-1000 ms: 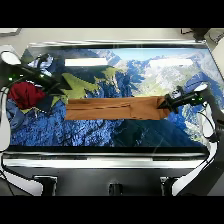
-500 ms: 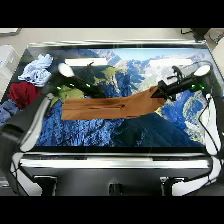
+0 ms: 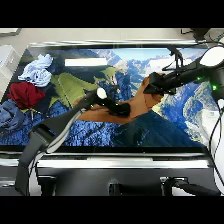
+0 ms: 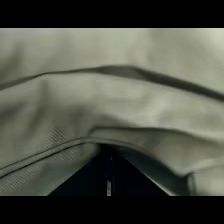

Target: Fold the clothes and pants, and hang the long-sleeved shirts on hangers.

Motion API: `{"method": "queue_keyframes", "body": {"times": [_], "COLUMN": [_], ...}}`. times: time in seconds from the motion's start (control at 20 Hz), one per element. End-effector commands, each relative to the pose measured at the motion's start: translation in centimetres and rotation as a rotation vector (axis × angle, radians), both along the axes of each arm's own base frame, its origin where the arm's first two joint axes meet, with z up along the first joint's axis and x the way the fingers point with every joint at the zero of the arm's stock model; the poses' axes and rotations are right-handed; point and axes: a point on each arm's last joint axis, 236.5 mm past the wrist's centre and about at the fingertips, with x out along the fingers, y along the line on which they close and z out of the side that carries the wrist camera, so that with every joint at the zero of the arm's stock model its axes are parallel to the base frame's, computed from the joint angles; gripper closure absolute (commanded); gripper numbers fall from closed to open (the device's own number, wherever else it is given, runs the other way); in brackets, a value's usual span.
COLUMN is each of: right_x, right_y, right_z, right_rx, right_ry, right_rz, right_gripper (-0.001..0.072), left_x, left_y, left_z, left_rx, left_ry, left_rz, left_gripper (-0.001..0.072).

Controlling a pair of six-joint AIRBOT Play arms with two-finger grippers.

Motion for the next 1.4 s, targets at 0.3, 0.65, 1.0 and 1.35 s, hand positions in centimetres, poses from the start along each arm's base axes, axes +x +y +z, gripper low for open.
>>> {"method": "queue_keyframes", "body": {"times": [0.3,0.65,1.0,1.35], "right_x": [-0.7,2.5,3.3,4.0], "right_y": [-0.9,6.7,22.3,16.8], "right_z": [-0.6,-5.7,-15.6,-14.4], "right_rx": [-0.099,-0.009,0.37,0.422], "right_ry": [0.016,0.042,0.348,0.4], "right_rz": [-0.035,0.033,-0.02,0.029], "right_gripper": [0.0668,0.0667,0.0664,0.0073], "left_x": [-0.8,10.0,9.8,8.8], "left_y": [-8.2,18.1,30.7,30.5], "left_z": [2.5,8.4,26.7,28.8], "left_rx": [-0.256,0.223,0.206,0.205], "left_ry": [0.05,-0.262,-0.552,-0.609], "left_rz": [0.165,0.104,0.281,0.257], "left_gripper": [0.0684,0.0684,0.0683,0.0682]}}
